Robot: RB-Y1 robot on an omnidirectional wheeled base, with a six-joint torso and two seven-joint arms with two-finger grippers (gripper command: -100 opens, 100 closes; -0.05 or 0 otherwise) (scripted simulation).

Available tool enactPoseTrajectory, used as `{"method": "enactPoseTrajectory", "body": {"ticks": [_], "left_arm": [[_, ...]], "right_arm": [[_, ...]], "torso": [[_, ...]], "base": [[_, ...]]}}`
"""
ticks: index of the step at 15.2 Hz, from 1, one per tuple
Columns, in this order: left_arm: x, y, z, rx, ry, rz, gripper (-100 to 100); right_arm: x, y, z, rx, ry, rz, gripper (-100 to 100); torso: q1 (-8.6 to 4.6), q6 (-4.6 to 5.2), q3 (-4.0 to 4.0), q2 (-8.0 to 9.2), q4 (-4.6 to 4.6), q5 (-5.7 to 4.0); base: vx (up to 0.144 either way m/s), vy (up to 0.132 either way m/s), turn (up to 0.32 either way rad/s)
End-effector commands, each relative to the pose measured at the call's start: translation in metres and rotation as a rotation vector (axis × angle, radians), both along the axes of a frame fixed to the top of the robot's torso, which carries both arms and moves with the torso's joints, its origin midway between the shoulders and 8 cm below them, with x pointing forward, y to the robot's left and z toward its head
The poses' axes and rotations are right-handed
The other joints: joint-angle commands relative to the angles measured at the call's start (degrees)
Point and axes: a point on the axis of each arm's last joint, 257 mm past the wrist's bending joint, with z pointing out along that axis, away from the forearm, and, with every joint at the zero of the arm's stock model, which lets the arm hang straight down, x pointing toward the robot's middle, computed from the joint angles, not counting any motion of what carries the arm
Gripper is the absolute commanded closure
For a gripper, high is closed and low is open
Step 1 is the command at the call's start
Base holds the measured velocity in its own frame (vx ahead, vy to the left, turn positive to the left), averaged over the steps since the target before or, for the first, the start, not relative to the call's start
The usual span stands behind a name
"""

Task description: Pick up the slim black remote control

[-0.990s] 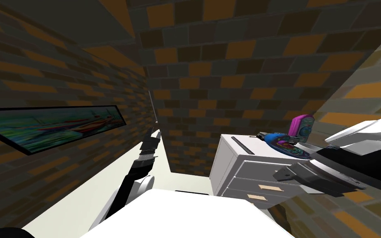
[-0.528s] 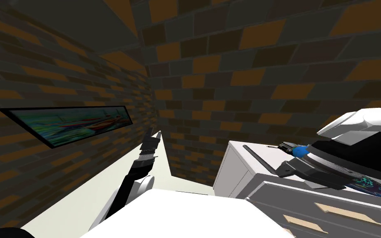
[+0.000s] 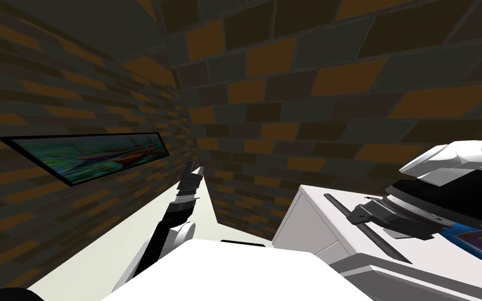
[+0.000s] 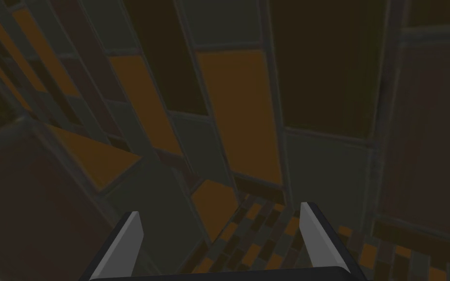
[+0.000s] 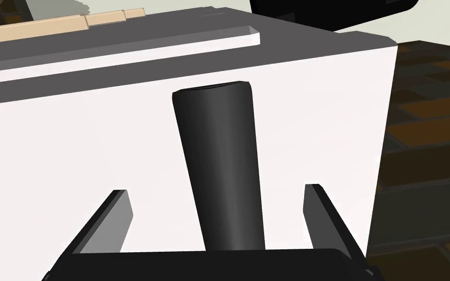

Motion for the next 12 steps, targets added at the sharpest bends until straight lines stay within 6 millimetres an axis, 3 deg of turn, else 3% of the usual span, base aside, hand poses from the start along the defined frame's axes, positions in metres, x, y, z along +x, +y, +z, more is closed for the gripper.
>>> {"method": "enactPoseTrajectory", "body": {"ticks": [1, 2, 3, 8, 12], "left_arm": [[0.000, 0.000, 0.000, 0.000, 0.000, 0.000, 0], [0.000, 0.000, 0.000, 0.000, 0.000, 0.000, 0], [0.000, 0.000, 0.000, 0.000, 0.000, 0.000, 0], [0.000, 0.000, 0.000, 0.000, 0.000, 0.000, 0], [0.000, 0.000, 0.000, 0.000, 0.000, 0.000, 0]], "right_arm": [[0.000, -0.006, -0.006, -0.002, -0.010, 0.001, -100], [0.000, -0.002, -0.002, 0.000, -0.004, 0.000, -100], [0.000, -0.003, -0.003, -0.001, -0.006, 0.000, 100], [0.000, 0.003, 0.003, -0.001, 0.005, 0.000, 100], [0.000, 0.007, 0.007, -0.002, 0.011, 0.001, 100]], "torso": [[0.00, 0.00, 0.00, 0.00, 0.00, 0.00], [0.02, 0.00, 0.06, 0.09, 0.03, 0.01], [-0.01, 0.00, 0.07, 0.10, 0.04, 0.02], [-0.22, 0.05, -0.01, -0.03, 0.00, -0.06], [-0.47, 0.04, -0.16, -0.30, -0.05, -0.07]], "base": [[-0.060, 0.057, -0.007], [-0.036, 0.033, -0.007], [-0.011, 0.012, -0.003], [0.003, -0.004, -0.001], [0.049, -0.058, 0.008]]}}
